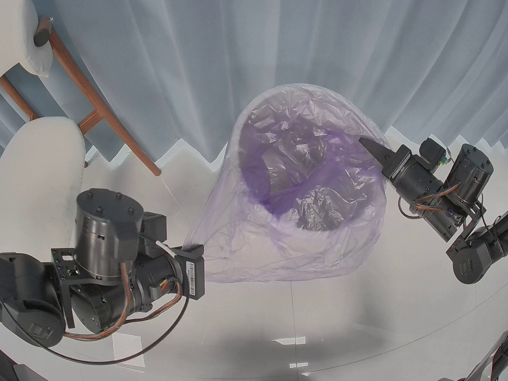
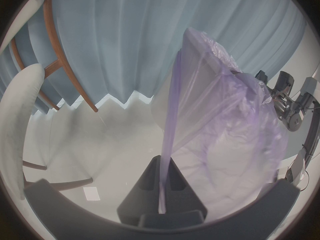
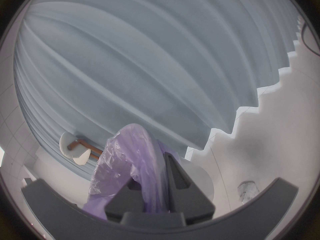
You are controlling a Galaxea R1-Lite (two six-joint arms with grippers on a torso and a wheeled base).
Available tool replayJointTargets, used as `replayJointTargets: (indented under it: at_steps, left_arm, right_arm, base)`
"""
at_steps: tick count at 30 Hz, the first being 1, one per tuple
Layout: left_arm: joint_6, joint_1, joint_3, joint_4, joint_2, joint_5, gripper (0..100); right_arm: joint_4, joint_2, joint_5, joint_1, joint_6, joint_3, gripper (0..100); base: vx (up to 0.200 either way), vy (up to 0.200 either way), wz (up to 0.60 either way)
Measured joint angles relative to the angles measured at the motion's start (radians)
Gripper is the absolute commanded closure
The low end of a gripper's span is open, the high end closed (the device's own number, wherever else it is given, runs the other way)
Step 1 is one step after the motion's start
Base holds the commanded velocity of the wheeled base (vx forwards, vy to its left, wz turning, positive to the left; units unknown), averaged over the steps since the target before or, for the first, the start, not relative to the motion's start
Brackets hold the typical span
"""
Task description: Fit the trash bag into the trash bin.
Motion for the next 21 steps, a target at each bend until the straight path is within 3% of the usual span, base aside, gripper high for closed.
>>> replayJointTargets:
  at_steps: [3, 7, 12, 16, 21]
  left_arm:
    - [0.001, -0.004, 0.013, -0.006, -0.03, -0.038, 100]
    - [0.002, -0.011, 0.039, -0.061, -0.085, -0.154, 100]
    - [0.033, -0.021, 0.111, -0.106, -0.14, -0.214, 100]
    - [0.104, -0.024, 0.18, -0.112, -0.163, -0.226, 100]
    - [0.117, -0.01, 0.205, -0.117, -0.143, -0.211, 100]
  right_arm:
    - [-0.001, 0.004, -0.001, -0.007, 0.002, -0.002, 100]
    - [-0.002, 0.012, -0.002, -0.011, 0.001, -0.002, 100]
    - [-0.001, 0.024, -0.002, -0.013, 0.001, -0.005, 100]
    - [0.0, 0.031, -0.003, -0.013, 0.001, -0.007, 100]
    - [0.001, 0.03, -0.004, -0.008, 0.018, -0.009, 100]
  base:
    - [0.0, 0.0, 0.0]
    - [0.0, 0.0, 0.0]
    - [0.0, 0.0, 0.0]
    - [0.0, 0.0, 0.0]
    - [0.0, 0.0, 0.0]
